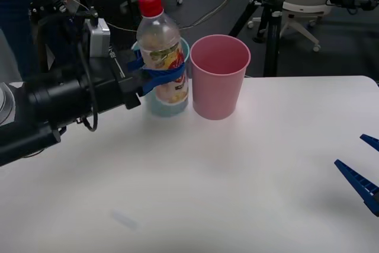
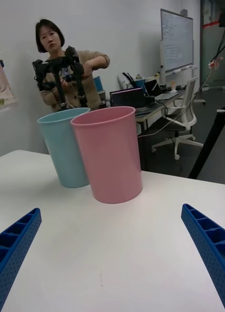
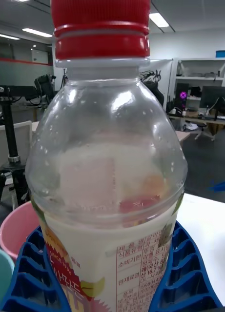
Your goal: Grasp the object on the table and drop it into the matching bin: aluminum can to the light blue bin, PET bottle to the pink bin.
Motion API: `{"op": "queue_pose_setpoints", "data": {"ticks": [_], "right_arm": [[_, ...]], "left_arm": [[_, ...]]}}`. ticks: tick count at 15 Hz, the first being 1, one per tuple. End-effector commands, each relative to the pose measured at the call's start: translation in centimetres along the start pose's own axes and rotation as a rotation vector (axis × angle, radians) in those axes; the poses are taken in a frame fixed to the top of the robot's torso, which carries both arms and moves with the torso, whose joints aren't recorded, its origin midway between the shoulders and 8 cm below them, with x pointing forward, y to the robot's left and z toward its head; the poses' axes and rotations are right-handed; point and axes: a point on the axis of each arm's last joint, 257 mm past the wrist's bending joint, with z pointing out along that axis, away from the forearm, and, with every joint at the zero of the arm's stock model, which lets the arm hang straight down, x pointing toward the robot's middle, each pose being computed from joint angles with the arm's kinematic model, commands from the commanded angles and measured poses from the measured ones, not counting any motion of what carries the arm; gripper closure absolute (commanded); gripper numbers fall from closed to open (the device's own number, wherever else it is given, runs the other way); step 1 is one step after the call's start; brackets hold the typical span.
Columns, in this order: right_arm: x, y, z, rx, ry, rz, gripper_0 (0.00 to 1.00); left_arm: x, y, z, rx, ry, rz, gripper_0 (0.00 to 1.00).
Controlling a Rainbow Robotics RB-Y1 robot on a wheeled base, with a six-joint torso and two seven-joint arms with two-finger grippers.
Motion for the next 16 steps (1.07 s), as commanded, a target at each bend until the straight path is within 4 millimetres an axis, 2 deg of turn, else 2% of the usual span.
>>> {"op": "queue_pose_setpoints", "data": {"ticks": [1,9,12,16], "right_arm": [[0.0,0.0,0.0,0.000,0.000,0.000,0.00],[0.0,0.0,0.0,0.000,0.000,0.000,0.00],[0.0,0.0,0.0,0.000,0.000,0.000,0.00],[0.0,0.0,0.0,0.000,0.000,0.000,0.00]], "left_arm": [[-1.1,0.3,2.4,0.017,0.005,-0.008,1.00],[-1.9,4.8,9.5,-0.039,-0.023,0.051,1.00],[-1.5,6.9,11.4,-0.078,-0.018,0.054,1.00],[-0.7,8.3,14.3,-0.109,-0.003,0.045,1.00]]}}
